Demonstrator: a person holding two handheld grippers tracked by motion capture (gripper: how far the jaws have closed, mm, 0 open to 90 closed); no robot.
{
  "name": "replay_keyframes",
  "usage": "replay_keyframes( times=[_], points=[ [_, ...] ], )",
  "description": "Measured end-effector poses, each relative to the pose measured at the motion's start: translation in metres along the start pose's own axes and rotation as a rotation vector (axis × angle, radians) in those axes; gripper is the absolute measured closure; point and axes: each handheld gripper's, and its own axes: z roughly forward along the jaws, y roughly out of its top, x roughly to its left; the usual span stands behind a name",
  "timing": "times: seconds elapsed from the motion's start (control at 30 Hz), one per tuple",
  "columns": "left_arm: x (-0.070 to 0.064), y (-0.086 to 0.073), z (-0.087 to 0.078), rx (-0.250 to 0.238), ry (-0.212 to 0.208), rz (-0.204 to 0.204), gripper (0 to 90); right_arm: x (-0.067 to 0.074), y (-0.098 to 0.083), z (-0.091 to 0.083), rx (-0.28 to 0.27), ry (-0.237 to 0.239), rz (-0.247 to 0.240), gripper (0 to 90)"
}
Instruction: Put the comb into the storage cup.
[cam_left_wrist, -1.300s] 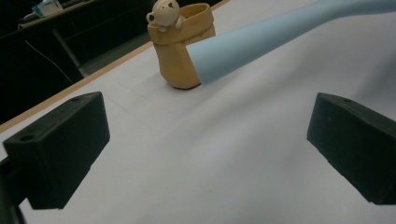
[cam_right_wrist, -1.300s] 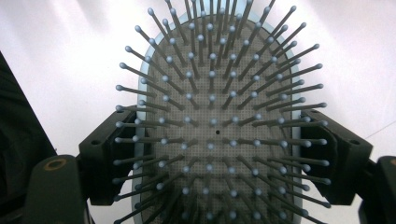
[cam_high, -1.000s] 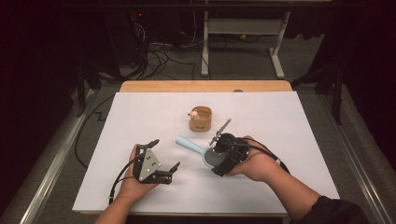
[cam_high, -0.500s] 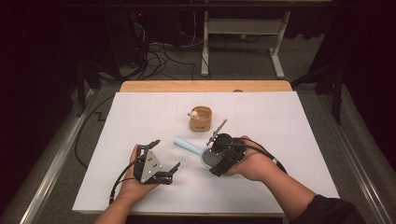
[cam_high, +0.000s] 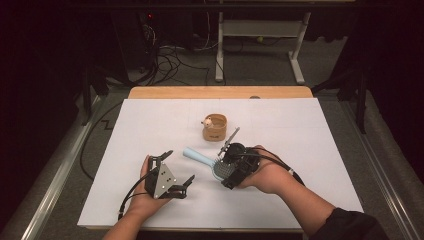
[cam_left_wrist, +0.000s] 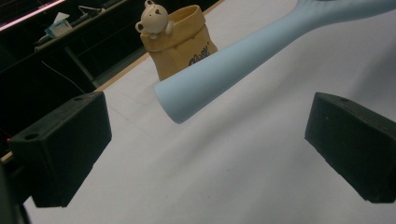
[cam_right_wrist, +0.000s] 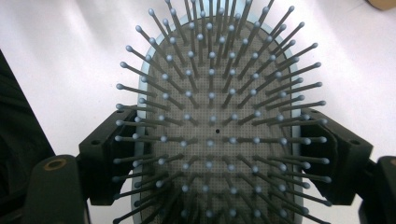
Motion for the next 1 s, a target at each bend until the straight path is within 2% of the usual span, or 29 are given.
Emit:
replay_keyframes(
  times=[0.2,0.43,0.57,0.77,1.0],
  points=[
    [-0.004,0.002,0.001,-0.006,0.004,0.018,1.1,0.0,0.004,-0.001,-0.013,0.003,0.002,20.8],
    [-0.009,0.002,0.003,0.012,0.022,0.069,1.8,0.002,0.007,0.003,-0.01,0.0,0.002,20.8],
    [-0.013,0.001,0.005,0.031,0.042,0.13,2.4,0.002,0.009,0.003,-0.013,0.007,-0.002,20.8],
    [-0.018,0.0,0.007,0.068,0.052,0.196,3.5,0.003,0.009,0.002,-0.014,0.005,-0.001,20.9],
    [-0.021,0.003,0.007,0.138,0.151,0.297,4.4,0.003,0.009,0.003,-0.014,0.0,-0.006,20.8]
  ],
)
